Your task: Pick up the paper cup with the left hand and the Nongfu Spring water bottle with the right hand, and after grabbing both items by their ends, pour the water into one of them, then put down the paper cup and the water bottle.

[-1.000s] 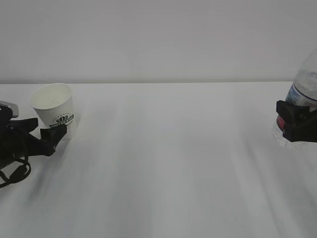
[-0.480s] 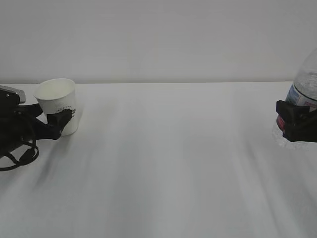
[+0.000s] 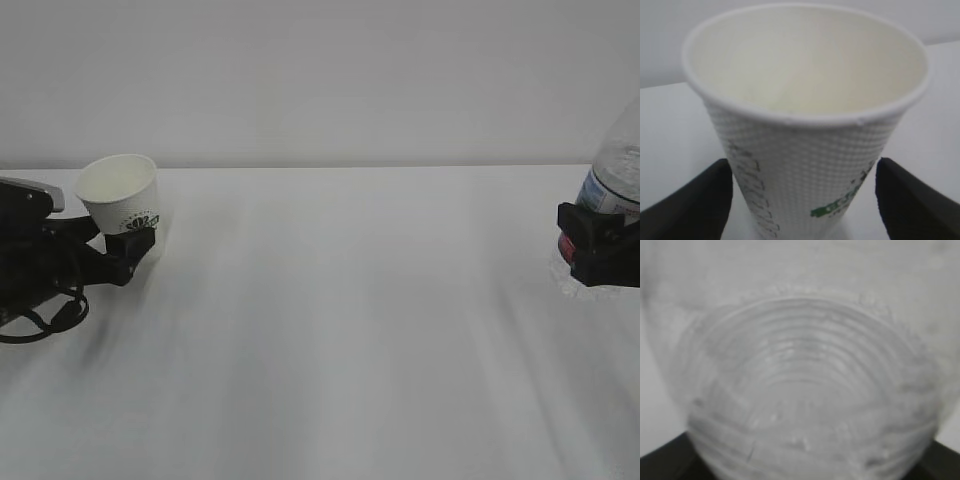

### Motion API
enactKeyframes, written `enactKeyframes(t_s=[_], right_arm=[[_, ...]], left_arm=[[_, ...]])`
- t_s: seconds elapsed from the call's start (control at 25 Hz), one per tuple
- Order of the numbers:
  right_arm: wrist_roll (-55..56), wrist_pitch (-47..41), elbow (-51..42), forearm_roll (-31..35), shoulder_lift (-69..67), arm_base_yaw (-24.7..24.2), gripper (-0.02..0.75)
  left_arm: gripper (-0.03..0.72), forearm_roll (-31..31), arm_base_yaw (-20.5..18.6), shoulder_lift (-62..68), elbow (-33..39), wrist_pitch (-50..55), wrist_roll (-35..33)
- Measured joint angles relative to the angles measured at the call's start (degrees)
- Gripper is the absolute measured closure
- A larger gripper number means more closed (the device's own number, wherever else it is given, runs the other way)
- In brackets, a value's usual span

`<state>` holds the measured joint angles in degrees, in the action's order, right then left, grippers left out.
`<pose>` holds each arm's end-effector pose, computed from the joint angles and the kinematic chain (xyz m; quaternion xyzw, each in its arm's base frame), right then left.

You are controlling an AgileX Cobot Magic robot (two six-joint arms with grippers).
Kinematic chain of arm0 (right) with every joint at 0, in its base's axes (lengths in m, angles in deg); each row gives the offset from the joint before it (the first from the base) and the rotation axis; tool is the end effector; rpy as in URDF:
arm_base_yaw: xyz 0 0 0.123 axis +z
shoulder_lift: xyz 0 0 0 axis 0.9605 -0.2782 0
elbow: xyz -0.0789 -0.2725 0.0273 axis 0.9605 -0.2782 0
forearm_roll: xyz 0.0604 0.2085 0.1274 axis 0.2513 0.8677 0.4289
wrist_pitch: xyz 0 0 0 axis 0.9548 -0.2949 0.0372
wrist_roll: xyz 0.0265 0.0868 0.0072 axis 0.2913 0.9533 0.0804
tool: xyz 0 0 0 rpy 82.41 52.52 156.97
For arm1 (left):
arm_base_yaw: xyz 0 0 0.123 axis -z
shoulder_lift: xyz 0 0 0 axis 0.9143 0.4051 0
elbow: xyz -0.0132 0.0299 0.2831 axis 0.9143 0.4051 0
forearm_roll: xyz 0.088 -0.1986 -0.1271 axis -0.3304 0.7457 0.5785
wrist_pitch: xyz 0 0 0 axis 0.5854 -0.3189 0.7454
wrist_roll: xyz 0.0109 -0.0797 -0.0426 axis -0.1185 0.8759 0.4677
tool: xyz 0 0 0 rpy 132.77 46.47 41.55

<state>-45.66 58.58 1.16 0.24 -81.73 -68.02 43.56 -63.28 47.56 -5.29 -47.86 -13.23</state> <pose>0.2328 0.0258 0.1871 -0.1034 0.7993 -0.0019 0.5920 0.3424 -0.0480 0.0744 0.1314 0.7822 -0.1477 0.5908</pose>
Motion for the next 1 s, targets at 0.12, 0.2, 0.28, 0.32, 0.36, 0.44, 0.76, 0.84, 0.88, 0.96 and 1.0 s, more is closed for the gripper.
enactKeyframes(t_s=[0.12,0.2,0.28,0.32,0.36,0.44,0.76,0.84,0.88,0.96,1.0], right_arm=[[0.0,0.0,0.0,0.0,0.0,0.0,0.207],[0.0,0.0,0.0,0.0,0.0,0.0,0.207],[0.0,0.0,0.0,0.0,0.0,0.0,0.207],[0.0,0.0,0.0,0.0,0.0,0.0,0.207],[0.0,0.0,0.0,0.0,0.0,0.0,0.207],[0.0,0.0,0.0,0.0,0.0,0.0,0.207],[0.0,-0.4,0.0,0.0,0.0,0.0,0.207],[0.0,-0.6,0.0,0.0,0.0,0.0,0.208],[0.0,-0.9,0.0,0.0,0.0,0.0,0.208],[0.0,-1.2,0.0,0.0,0.0,0.0,0.208],[0.0,-1.5,0.0,0.0,0.0,0.0,0.208]], left_arm=[[0.026,0.0,0.0,1.0,0.0,-0.7,0.0],[0.026,0.0,0.0,1.6,0.0,-1.5,0.1],[0.026,0.8,0.0,2.3,-0.1,-1.7,0.1],[0.026,1.1,0.0,2.7,-0.1,-1.8,0.1],[0.026,1.2,0.0,3.2,-0.3,-1.8,0.1],[0.026,1.2,0.0,4.0,-1.1,-1.8,0.1],[0.026,0.5,0.3,4.7,-7.3,-0.5,0.4],[0.026,0.5,0.7,5.0,-8.6,0.2,0.6],[0.026,0.5,1.0,5.3,-9.3,0.2,0.7],[0.026,0.5,1.3,6.0,-10.4,0.3,1.1],[0.026,0.5,1.6,6.2,-10.8,0.3,1.3]])
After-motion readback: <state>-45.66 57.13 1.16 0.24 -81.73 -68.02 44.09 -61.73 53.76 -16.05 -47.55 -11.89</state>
